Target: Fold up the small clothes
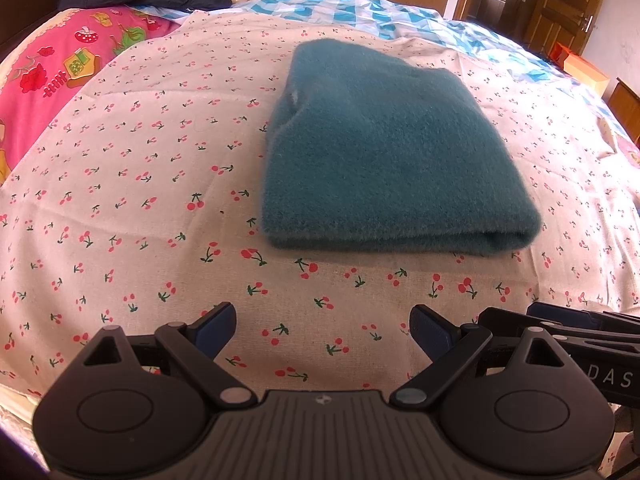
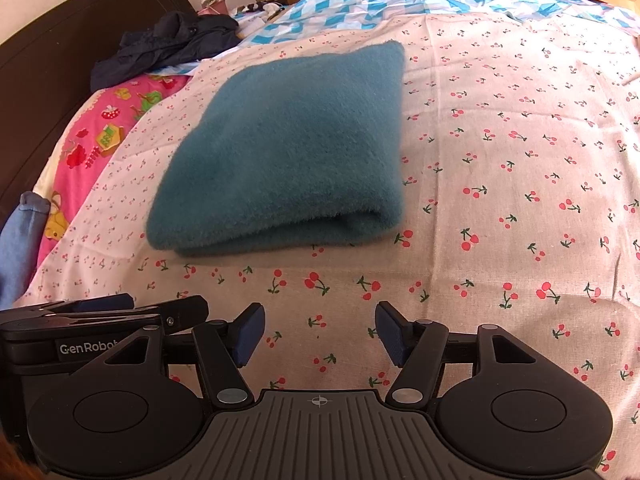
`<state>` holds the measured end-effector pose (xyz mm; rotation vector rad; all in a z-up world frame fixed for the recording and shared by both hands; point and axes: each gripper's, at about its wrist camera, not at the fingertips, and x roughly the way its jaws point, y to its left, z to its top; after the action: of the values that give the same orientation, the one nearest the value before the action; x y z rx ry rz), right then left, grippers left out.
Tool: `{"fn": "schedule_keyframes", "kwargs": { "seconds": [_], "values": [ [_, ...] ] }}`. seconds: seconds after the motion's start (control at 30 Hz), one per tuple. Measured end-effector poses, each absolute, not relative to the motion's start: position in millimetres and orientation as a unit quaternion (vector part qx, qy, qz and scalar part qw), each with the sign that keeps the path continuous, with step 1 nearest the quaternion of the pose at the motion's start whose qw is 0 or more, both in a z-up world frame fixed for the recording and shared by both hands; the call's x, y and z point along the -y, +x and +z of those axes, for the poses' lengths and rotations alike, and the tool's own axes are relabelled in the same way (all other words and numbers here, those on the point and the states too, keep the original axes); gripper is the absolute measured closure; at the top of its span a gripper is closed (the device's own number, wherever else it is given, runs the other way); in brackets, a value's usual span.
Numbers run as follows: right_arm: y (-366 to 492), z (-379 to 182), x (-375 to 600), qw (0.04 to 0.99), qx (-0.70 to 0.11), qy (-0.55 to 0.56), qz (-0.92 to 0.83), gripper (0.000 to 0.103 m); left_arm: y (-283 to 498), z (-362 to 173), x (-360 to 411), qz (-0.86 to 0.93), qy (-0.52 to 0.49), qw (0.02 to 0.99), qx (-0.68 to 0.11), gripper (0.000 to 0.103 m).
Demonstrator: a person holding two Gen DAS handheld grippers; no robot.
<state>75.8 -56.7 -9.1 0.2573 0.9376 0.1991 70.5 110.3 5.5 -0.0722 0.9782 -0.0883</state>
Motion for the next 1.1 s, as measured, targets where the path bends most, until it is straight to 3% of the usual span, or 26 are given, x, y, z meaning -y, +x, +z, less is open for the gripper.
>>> {"fn": "schedule_keyframes", "kwargs": {
  "seconds": [1.1],
  "values": [
    [76.4, -7.7, 54.9, 0.879, -0.45, 0.125, 0.095, 0.041, 69.9, 6.2, -111.2, -0.039, -0.035, 0.883, -0.467, 0.005]
  ]
}}
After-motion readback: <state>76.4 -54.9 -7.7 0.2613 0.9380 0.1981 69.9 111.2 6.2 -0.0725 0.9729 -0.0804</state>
